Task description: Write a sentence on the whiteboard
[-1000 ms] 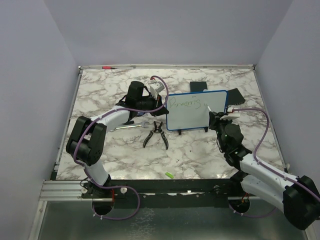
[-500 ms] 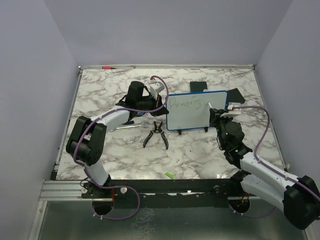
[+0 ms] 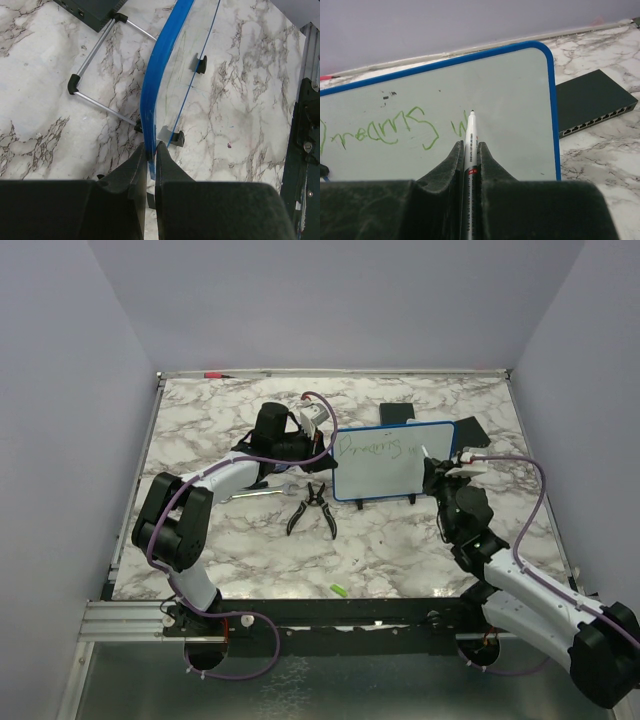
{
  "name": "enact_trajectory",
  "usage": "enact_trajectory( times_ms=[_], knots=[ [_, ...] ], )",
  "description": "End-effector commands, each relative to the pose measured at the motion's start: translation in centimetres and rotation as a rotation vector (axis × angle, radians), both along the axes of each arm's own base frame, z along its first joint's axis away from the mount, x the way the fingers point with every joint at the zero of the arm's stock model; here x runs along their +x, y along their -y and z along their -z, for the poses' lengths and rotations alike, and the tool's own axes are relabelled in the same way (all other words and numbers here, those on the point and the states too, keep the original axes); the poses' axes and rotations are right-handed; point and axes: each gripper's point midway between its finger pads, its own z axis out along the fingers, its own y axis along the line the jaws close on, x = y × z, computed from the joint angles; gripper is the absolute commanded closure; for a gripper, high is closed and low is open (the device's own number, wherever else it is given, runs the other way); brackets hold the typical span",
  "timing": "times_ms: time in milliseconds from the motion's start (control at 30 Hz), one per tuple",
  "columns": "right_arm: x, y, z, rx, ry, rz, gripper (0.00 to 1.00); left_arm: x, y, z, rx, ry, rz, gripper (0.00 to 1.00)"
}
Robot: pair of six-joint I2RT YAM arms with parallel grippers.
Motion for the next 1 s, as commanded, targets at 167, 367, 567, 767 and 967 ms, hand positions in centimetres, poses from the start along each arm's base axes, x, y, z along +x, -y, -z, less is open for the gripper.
enact_trajectory(
  times_ms=[167, 367, 567, 767, 967],
  knots=[
    [0.2, 0.7, 1.6, -0.025, -0.033, 0.039, 0.99, -0.2, -0.2, 1.0, 0.049, -0.003, -0.012, 1.0],
    [0.6, 0.5, 1.6, -0.041, -0.031, 0.036, 0.99, -0.2, -0.2, 1.1, 0.05, -0.005, -0.012, 1.0],
    [0.9, 0.0, 1.3, -0.063, -0.025, 0.011, 0.99, -0.1, -0.2, 1.1, 0.05, -0.004, -0.013, 1.0],
    [0.7, -0.4, 2.3, -0.079, -0.06, -0.017, 0.99, -0.1, -0.2, 1.0, 0.049, -0.002, -0.012, 1.0],
    [0.5, -0.7, 3.2, -0.086, -0.089, -0.04, 0.99, -0.1, -0.2, 0.9, 0.048, 0.0, -0.012, 1.0]
  ],
)
